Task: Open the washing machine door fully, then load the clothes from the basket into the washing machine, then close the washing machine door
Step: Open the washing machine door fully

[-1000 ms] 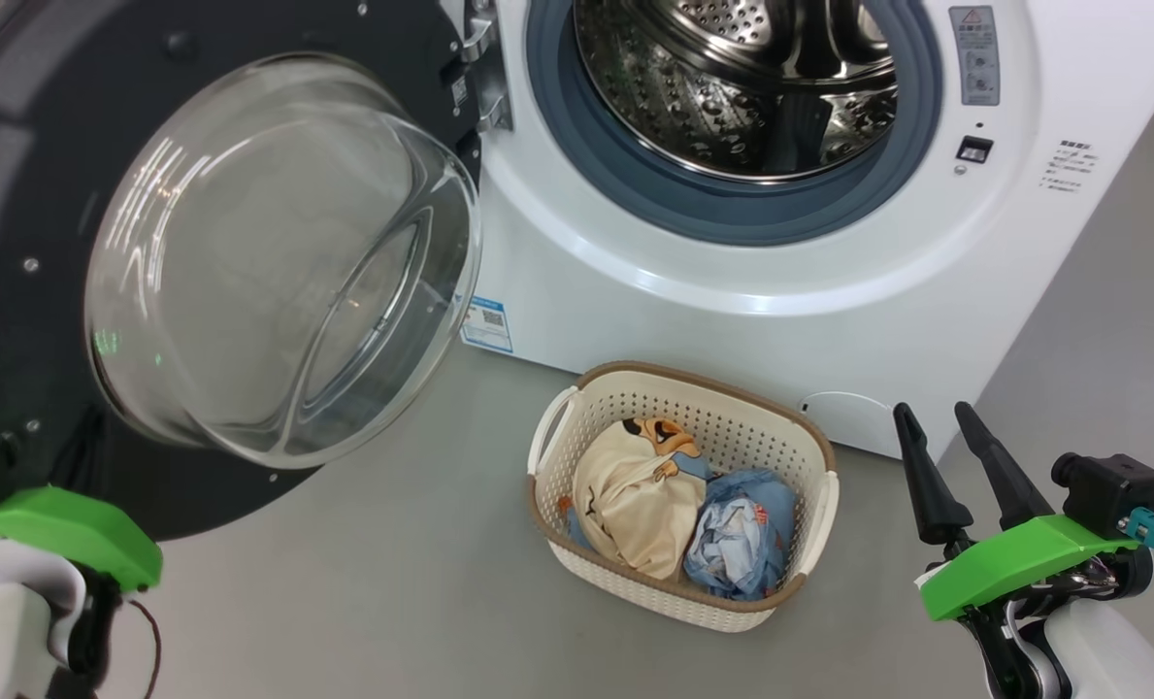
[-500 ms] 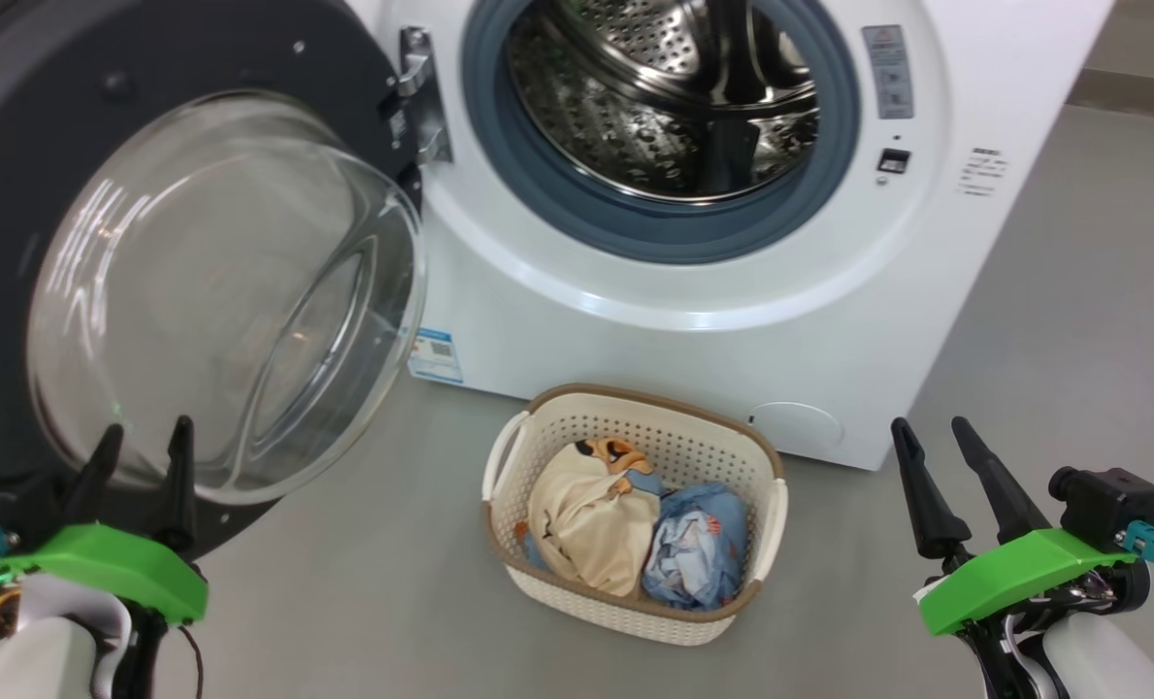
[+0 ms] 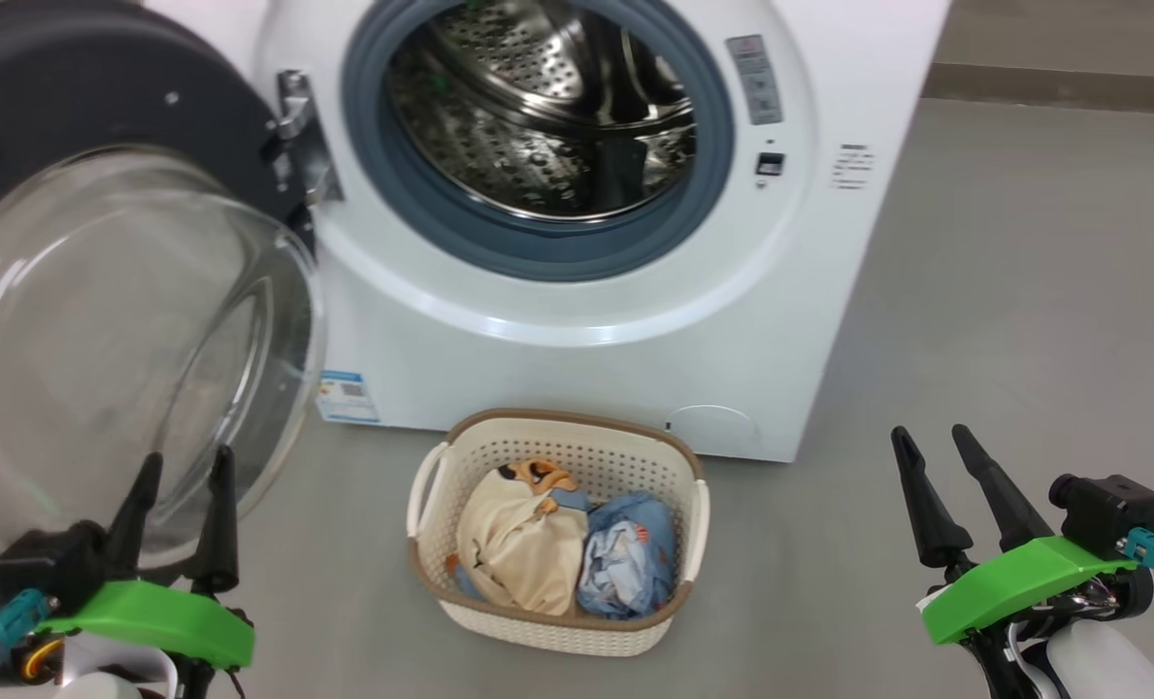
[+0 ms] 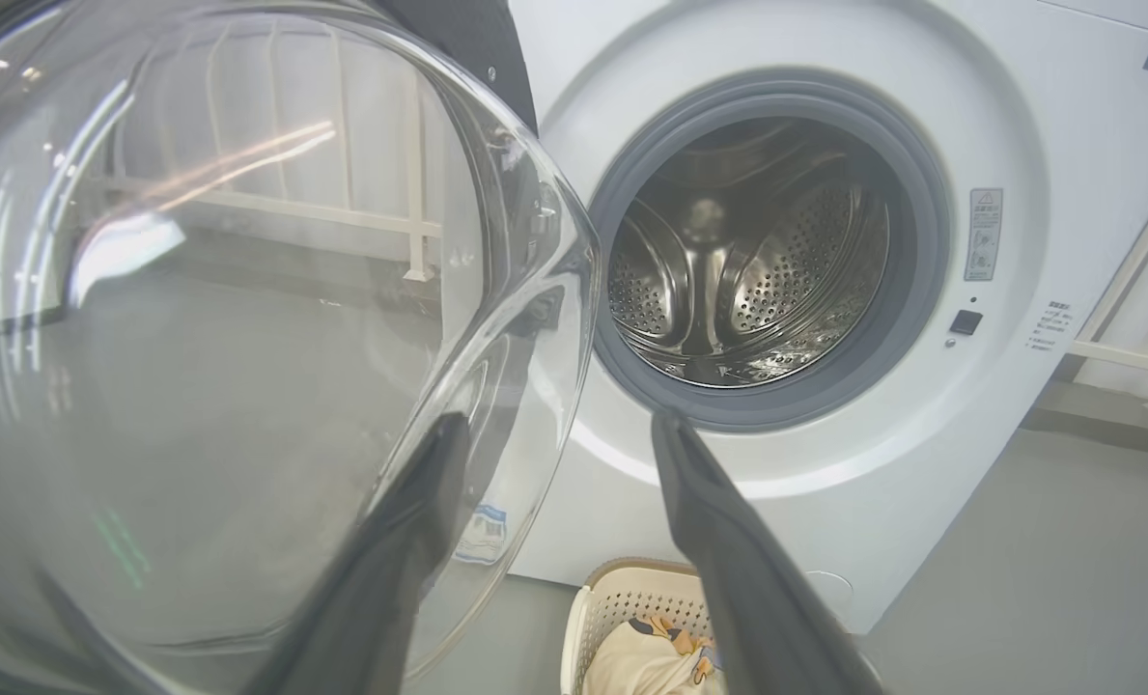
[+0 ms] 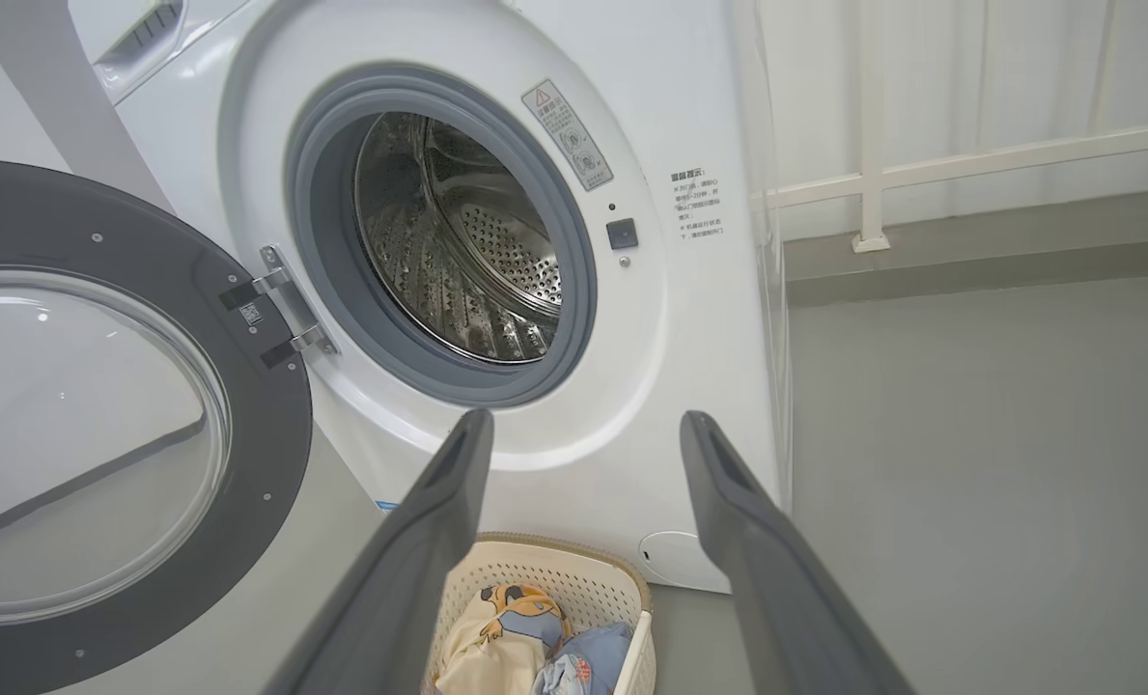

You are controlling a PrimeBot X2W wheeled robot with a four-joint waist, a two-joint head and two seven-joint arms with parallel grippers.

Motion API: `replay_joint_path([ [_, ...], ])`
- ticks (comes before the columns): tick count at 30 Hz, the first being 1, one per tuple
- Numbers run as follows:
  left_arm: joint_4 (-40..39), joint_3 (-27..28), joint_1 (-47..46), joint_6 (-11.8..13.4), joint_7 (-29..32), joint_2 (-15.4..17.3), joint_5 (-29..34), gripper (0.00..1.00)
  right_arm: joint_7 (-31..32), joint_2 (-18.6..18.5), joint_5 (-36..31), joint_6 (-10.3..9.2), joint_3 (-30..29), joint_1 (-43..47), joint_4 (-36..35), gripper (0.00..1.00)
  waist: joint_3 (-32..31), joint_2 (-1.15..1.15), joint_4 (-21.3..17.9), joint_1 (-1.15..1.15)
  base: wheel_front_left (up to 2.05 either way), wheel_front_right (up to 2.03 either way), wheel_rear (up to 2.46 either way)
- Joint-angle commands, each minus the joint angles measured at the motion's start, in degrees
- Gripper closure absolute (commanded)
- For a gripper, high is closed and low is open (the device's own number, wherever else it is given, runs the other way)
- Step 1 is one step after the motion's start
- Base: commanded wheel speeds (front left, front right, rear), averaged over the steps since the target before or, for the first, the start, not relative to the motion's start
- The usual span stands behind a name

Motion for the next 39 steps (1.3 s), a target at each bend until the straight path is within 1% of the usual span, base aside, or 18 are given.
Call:
replay_joint_path([
  [1, -2.0, 2.2, -0.9, 0.4, -0.3, 1.7, -0.3, 0.0, -0.7, -1.0, 0.1, 0.43, 1.0, -0.6, -1.6, 0.0, -0.2, 0.0, -2.0, 0.0, 0.0, 0.0, 0.0],
  [10, -8.4, 2.8, 3.2, 2.7, 0.0, 0.8, -1.4, 0.0, -0.7, -2.1, -0.9, 0.43, 1.2, -1.5, -2.5, 0.0, -0.1, 0.0, -7.0, 0.0, 0.0, 0.0, 0.0],
  [17, -12.1, 2.1, 6.0, 5.1, 0.0, 0.1, -0.4, 0.0, -0.7, -2.9, -1.4, 0.43, 1.7, -2.3, -2.9, 0.0, -0.3, 0.0, -10.2, 0.0, 0.0, 0.0, 0.0],
  [20, -12.9, 1.9, 6.9, 5.7, 0.0, 0.1, -0.1, 0.0, -0.7, -3.3, -1.6, 0.43, 1.7, -2.7, -3.0, 0.0, -0.2, 0.0, -11.3, 0.0, 0.0, 0.0, 0.0],
  [28, -14.8, 1.8, 8.3, 6.2, -0.2, -0.2, -0.1, 0.0, -0.7, -3.8, -1.8, 0.43, 1.3, -3.3, -3.2, 0.0, -0.1, 0.0, -13.0, 0.0, 0.0, 0.0, 0.0],
  [39, -15.2, 0.9, 9.2, 6.2, -0.3, 0.2, 0.4, 0.0, -0.7, -4.0, -2.0, 0.43, 1.0, -3.3, -3.1, 0.0, -0.2, 0.0, -13.5, 0.0, 0.0, 0.0, 0.0],
])
